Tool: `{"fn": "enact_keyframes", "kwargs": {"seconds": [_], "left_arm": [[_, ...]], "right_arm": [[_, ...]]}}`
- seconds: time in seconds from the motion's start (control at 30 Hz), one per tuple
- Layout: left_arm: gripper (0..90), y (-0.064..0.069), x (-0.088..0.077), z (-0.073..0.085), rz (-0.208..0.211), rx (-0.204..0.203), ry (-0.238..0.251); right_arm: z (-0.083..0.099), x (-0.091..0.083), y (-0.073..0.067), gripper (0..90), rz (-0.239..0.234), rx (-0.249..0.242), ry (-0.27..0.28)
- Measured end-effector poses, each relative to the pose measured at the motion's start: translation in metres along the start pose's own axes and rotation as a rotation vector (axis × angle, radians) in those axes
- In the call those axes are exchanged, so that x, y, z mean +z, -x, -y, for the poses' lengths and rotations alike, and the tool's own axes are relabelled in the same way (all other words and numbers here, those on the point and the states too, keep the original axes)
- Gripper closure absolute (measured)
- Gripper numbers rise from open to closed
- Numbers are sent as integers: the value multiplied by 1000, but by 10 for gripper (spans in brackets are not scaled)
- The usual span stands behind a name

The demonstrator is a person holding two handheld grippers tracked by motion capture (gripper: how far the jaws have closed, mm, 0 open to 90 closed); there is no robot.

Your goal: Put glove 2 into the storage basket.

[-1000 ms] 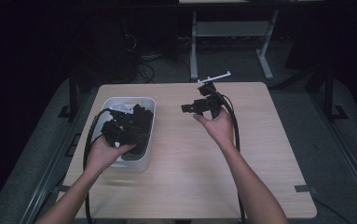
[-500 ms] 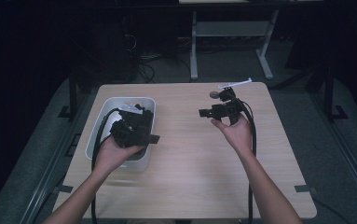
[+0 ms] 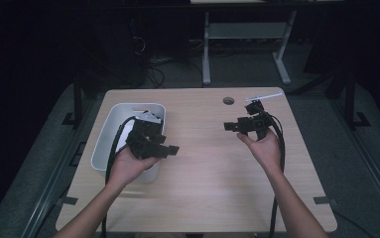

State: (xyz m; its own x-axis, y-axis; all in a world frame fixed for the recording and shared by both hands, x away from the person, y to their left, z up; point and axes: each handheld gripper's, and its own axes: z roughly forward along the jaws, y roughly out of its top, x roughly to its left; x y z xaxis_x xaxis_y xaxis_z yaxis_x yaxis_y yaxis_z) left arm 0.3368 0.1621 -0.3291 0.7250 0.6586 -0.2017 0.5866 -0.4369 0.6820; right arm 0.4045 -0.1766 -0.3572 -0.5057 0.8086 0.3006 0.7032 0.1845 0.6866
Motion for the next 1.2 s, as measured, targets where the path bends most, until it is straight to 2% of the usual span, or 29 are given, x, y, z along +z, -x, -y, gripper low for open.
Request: {"fn": "enact_keyframes", "kwargs": {"seconds": [0.13,0.63,0.97,1.2], "left_arm": [[299,4,4,-1,9,11,-5],[288,17,17,-3,22,32,-13],[278,19,20,-4,31,32,-9],[268,30,28,-1,42,46,-2]], "right_arm": [[7,-3,7,313,10,13,-14],[30,-18,23,308,22,50,-5],[48,-29,38,306,30,82,-2],[59,-37,43,303,38,85,1]]}}
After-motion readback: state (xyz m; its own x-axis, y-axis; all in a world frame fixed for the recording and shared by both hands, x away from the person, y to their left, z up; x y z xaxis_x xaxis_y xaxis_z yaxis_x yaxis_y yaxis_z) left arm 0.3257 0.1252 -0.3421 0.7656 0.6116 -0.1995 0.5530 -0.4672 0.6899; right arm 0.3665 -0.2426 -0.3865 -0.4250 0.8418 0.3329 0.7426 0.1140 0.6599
